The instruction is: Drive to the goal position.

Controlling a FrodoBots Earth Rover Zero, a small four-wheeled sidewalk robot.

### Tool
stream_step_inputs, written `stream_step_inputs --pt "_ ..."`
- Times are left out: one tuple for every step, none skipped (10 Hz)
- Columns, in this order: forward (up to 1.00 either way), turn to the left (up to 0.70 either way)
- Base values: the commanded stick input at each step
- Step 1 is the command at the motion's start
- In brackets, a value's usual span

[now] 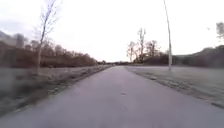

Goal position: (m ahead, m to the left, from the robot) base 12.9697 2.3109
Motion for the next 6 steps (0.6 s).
stream_step_inputs --pt "1.0 0.01" --pt "1.0 0.01" --pt "1.0 0.01" --pt "1.0 0.01" --pt "1.0 0.01" --pt "1.0 0.01"
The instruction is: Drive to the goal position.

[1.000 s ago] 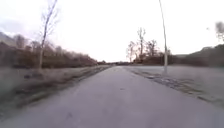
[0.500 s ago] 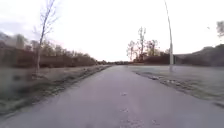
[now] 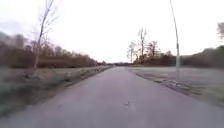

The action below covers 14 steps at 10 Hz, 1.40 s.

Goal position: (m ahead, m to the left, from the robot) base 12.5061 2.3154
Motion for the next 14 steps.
stream_step_inputs --pt "1.0 0.01" --pt "1.0 0.01" --pt "1.0 -0.09" --pt "1.0 -0.27" --pt "1.0 -0.37" --pt "1.0 -0.32" --pt "1.0 0.0" --pt "1.0 0.01" --pt "1.0 0.01" --pt "1.0 0.01" --pt "1.0 0.01" --pt "1.0 0.01" --pt "1.0 0.01" --pt "1.0 0.01"
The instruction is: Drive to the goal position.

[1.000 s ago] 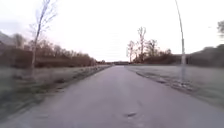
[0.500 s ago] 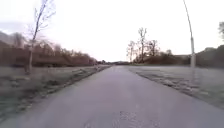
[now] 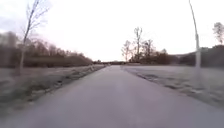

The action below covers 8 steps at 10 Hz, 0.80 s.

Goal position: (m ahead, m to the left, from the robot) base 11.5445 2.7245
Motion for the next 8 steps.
stream_step_inputs --pt "1.0 0.01" --pt "1.0 0.01" --pt "1.0 0.01" --pt "1.0 0.01" --pt "1.0 0.01" --pt "1.0 0.01" --pt "1.0 0.01" --pt "1.0 0.01"
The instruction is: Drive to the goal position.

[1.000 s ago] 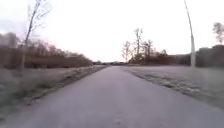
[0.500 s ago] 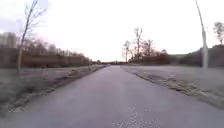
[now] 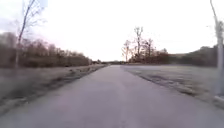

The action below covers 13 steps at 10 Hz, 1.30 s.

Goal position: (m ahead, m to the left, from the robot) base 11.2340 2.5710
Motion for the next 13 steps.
stream_step_inputs --pt "1.0 0.01" --pt "1.0 0.01" --pt "1.0 0.01" --pt "1.0 0.01" --pt "1.0 0.01" --pt "1.0 0.01" --pt "1.0 0.01" --pt "1.0 0.01" --pt "1.0 0.01" --pt "1.0 0.01" --pt "1.0 0.01" --pt "1.0 0.01" --pt "1.0 0.01"
